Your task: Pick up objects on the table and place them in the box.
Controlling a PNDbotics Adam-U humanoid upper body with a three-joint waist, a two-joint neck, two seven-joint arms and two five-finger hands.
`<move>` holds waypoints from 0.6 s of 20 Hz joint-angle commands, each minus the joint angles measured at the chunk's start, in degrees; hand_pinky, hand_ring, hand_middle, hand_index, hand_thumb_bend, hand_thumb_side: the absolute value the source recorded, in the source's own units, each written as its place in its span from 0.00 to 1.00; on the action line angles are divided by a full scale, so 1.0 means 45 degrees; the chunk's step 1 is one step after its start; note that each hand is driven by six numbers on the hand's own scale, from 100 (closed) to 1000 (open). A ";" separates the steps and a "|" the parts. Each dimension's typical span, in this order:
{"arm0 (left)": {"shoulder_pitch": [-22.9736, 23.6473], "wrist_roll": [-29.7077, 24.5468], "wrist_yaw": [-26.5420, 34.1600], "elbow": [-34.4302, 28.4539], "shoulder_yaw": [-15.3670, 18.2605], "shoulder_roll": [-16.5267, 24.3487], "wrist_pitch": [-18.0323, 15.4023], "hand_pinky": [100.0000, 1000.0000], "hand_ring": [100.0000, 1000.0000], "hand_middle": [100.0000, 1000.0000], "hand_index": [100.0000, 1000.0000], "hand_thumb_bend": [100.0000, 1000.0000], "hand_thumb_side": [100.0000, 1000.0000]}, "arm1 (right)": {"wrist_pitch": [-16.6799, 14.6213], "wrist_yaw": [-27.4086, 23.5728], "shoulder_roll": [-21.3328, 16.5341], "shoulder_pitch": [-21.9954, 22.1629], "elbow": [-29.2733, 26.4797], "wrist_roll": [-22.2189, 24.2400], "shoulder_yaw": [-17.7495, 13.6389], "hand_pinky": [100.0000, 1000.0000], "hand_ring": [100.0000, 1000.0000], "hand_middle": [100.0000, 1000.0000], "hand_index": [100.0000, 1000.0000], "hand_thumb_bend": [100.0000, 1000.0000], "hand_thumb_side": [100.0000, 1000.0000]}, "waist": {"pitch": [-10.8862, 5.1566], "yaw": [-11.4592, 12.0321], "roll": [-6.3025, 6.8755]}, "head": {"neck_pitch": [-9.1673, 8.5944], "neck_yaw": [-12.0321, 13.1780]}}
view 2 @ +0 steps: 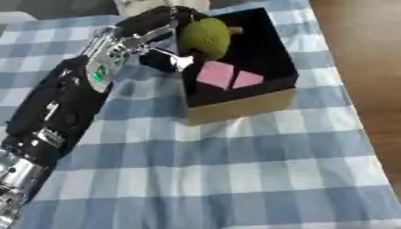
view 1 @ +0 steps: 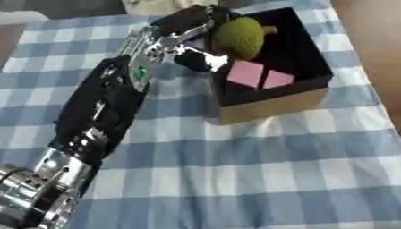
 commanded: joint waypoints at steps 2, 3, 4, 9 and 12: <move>-0.0311 0.0985 -0.0601 -0.0298 0.0284 0.0026 -0.0141 0.91 0.90 0.81 0.95 0.48 0.76 | 0.0015 -0.0070 -0.0293 -0.0085 -0.0128 0.0094 -0.0065 0.89 0.95 0.39 0.89 0.00 0.41 | -0.0067 0.0004 0.0095 | -0.0116 0.0036; -0.0335 0.1265 -0.0663 -0.0336 0.0332 -0.0002 -0.0068 0.92 0.90 0.81 0.94 0.49 0.74 | 0.0021 -0.0070 -0.0281 -0.0081 -0.0128 0.0106 -0.0063 0.89 0.95 0.39 0.90 0.00 0.41 | -0.0066 0.0008 0.0093 | -0.0119 0.0049; -0.0350 0.1537 -0.0710 -0.0376 0.0367 -0.0034 0.0037 0.92 0.90 0.81 0.95 0.49 0.74 | 0.0025 -0.0070 -0.0271 -0.0075 -0.0128 0.0116 -0.0061 0.89 0.95 0.39 0.90 0.00 0.41 | -0.0065 0.0010 0.0090 | -0.0120 0.0055; -0.0362 0.2183 -0.0397 -0.0669 0.0460 -0.0142 0.0456 0.92 0.89 0.80 0.94 0.41 0.71 | 0.0030 -0.0040 -0.0234 -0.0018 -0.0128 0.0128 -0.0076 0.89 0.96 0.39 0.90 0.00 0.41 | -0.0080 0.0033 0.0073 | -0.0071 0.0035; -0.0344 0.2146 0.0482 -0.1047 0.0456 -0.0105 0.0612 0.90 0.87 0.78 0.93 0.29 0.71 | 0.0022 -0.0023 -0.0235 0.0015 -0.0128 0.0115 -0.0086 0.89 0.95 0.39 0.90 0.00 0.41 | -0.0097 0.0074 0.0059 | -0.0036 0.0019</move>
